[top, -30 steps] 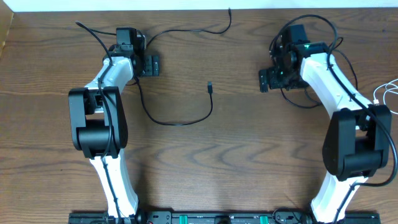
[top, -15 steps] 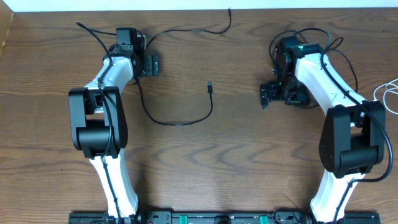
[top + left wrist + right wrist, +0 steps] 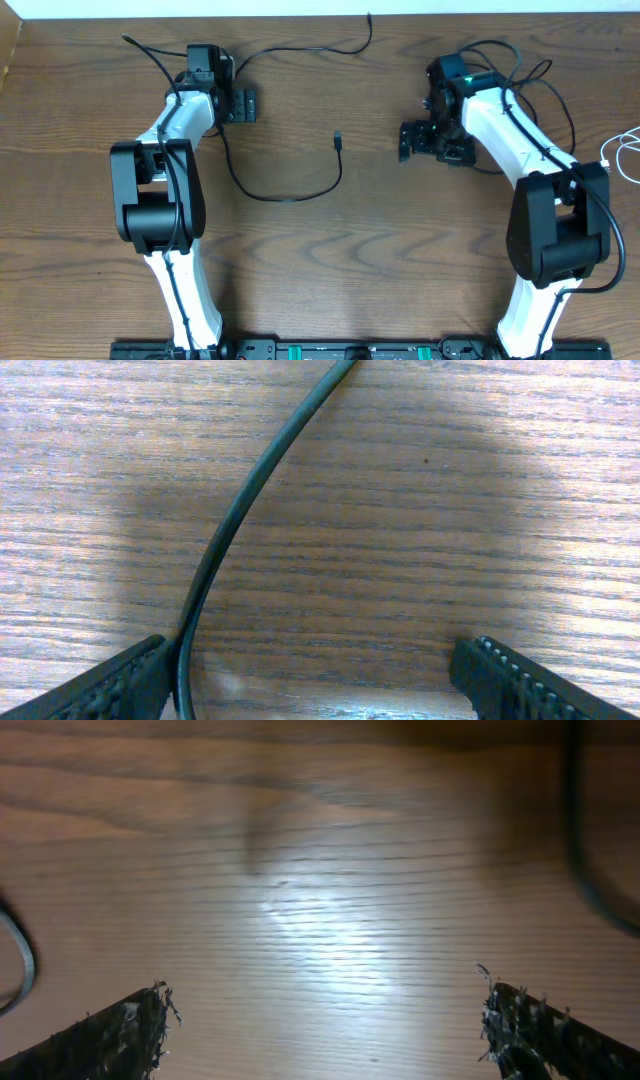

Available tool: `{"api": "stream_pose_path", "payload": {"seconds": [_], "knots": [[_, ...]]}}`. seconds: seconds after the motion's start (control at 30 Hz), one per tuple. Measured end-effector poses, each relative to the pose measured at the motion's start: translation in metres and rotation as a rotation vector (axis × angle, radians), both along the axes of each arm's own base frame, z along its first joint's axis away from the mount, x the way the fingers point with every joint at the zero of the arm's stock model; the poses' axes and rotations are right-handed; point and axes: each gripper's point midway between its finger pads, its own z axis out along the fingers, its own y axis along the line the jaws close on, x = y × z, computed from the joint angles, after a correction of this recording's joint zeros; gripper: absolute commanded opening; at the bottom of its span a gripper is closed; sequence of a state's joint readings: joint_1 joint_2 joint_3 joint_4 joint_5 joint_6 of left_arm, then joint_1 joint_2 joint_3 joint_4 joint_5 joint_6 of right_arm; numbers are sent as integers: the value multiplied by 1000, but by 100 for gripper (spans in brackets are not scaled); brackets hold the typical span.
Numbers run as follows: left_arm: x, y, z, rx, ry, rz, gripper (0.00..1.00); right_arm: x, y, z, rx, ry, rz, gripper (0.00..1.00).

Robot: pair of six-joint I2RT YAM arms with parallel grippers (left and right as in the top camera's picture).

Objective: Untangle cables

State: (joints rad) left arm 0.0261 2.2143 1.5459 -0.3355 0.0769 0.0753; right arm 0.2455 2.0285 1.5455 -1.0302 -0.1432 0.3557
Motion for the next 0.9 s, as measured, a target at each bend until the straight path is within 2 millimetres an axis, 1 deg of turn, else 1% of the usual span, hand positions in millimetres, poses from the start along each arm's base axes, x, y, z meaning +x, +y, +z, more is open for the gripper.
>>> {"api": "stream_pose_path", "payload": {"seconds": [0.2, 0.27, 0.43, 0.53, 0.7, 0.9], "knots": [[0, 0, 0, 0, 1, 0, 91, -3, 13, 0, -5, 3, -20, 99], [0, 0, 0, 0, 0, 0, 91, -4, 13, -1, -23, 3, -56, 99], [0, 0, 0, 0, 0, 0, 92, -3, 7, -3, -101, -7, -195, 99], [0, 0, 0, 0, 0, 0, 91, 0, 8, -5, -119, -26, -266, 99], [0, 0, 0, 0, 0, 0, 92, 1, 15, -6, -125, -45, -303, 99], [0, 0, 0, 0, 0, 0, 91, -3, 21, -9, -127, -41, -340, 99]]}}
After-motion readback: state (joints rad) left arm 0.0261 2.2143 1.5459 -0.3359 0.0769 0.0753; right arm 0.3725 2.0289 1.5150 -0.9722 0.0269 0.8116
